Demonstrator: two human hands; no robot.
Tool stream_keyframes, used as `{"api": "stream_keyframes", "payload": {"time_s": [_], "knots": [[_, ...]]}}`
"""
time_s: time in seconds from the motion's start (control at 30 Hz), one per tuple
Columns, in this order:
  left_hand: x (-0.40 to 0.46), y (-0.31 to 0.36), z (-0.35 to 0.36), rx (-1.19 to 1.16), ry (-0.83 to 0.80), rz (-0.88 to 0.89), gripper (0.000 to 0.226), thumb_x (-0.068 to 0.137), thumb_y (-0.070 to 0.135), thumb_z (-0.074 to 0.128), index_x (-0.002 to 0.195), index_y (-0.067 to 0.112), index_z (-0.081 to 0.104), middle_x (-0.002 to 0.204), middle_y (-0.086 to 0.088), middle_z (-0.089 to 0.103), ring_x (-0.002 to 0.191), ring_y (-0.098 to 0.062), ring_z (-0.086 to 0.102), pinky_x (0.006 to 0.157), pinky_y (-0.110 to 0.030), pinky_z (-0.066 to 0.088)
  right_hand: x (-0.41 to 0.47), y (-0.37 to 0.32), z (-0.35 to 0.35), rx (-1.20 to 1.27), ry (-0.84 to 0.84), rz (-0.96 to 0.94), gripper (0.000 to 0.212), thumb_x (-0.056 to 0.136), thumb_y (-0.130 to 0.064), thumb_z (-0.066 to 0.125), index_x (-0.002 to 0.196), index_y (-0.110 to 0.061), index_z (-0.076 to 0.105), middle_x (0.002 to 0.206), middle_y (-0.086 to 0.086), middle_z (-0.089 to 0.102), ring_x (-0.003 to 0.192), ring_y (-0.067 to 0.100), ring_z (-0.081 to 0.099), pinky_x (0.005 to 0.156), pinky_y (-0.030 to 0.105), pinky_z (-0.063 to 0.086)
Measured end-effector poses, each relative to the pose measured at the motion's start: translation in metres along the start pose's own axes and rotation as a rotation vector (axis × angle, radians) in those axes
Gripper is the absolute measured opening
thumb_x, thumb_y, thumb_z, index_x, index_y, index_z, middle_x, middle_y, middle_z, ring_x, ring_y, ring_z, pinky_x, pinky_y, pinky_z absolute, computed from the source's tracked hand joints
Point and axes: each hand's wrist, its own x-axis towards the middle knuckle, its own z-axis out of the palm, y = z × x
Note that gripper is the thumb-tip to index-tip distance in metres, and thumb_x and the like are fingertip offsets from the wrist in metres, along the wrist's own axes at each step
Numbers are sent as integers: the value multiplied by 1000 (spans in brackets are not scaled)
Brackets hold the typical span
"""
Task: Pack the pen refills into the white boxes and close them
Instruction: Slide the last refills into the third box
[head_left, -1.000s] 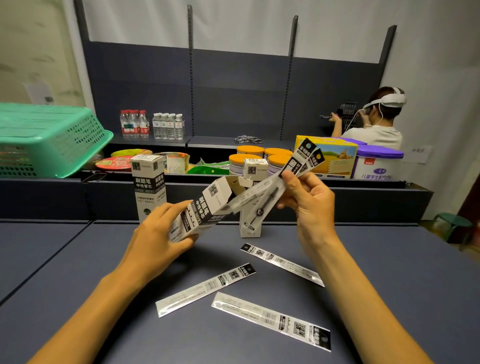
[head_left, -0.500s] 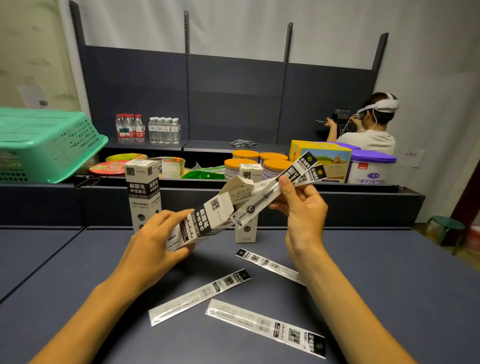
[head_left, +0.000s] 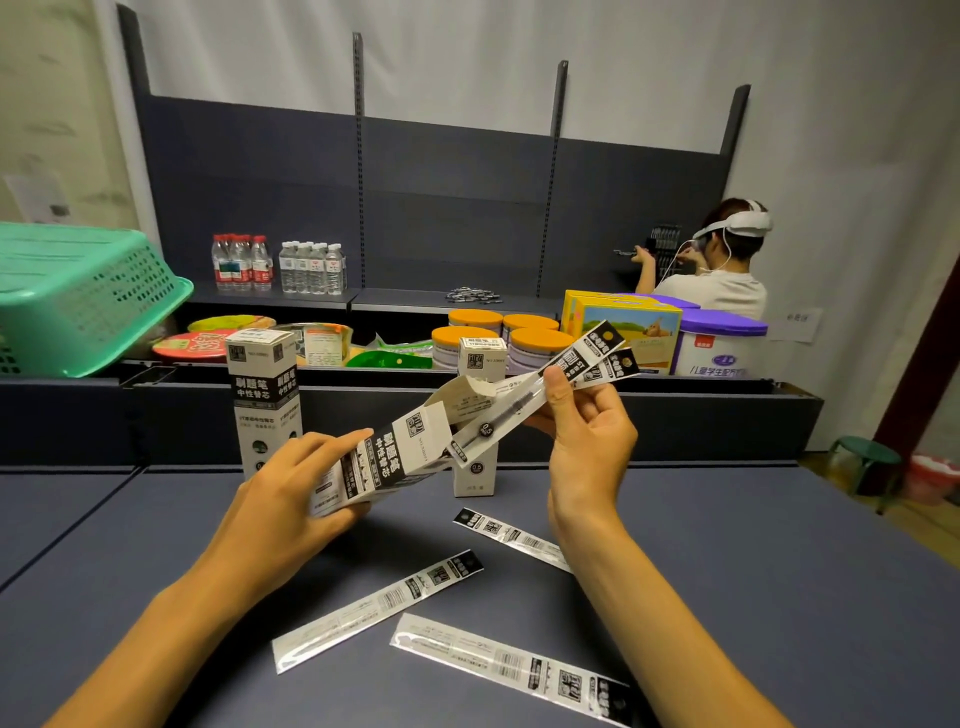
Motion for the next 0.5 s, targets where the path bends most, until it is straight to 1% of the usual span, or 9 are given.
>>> {"api": "stream_keyframes", "payload": {"time_s": [0.1, 0.2, 0.3, 0.4, 0.5], "knots": [[0, -1, 0, -15, 4, 2, 80, 70, 26, 84, 139, 32, 45, 116, 9, 55, 99, -10, 54, 74, -24, 53, -3, 2, 1, -6, 0, -27, 12, 90, -19, 65, 101, -18, 64, 88, -5, 75, 87, 12, 73, 65, 23, 58], [1, 0, 0, -15, 3, 22, 80, 71, 27, 84, 140, 33, 44, 115, 14, 52, 100, -9, 53, 75, -24, 52, -1, 2, 0, -7, 25, -8, 6, 90, -20, 65, 96, -20, 65, 84, -6, 76, 87, 12, 73, 68, 27, 60], [1, 1, 0, -15, 0, 24, 80, 71, 26, 84, 140, 33, 44, 116, 10, 55, 100, -9, 53, 74, -23, 52, 1, 4, -1, -21, 65, -7, 3, 90, -22, 65, 92, -24, 64, 85, -6, 75, 88, 13, 73, 75, 33, 61], [1, -1, 0, -13, -4, 24, 82, 70, 26, 84, 140, 35, 42, 115, 8, 56, 99, -9, 54, 74, -22, 52, -2, 3, 1, -29, 61, -45, 6, 89, -22, 66, 92, -26, 63, 87, -8, 74, 89, 11, 73, 76, 31, 61], [1, -3, -1, -29, -3, 16, 80, 72, 28, 83, 140, 38, 41, 116, 11, 55, 101, -9, 54, 76, -29, 56, -5, 1, 3, -33, 39, -91, 11, 89, -20, 67, 96, -27, 63, 91, -8, 74, 92, 11, 72, 74, 26, 60]]}}
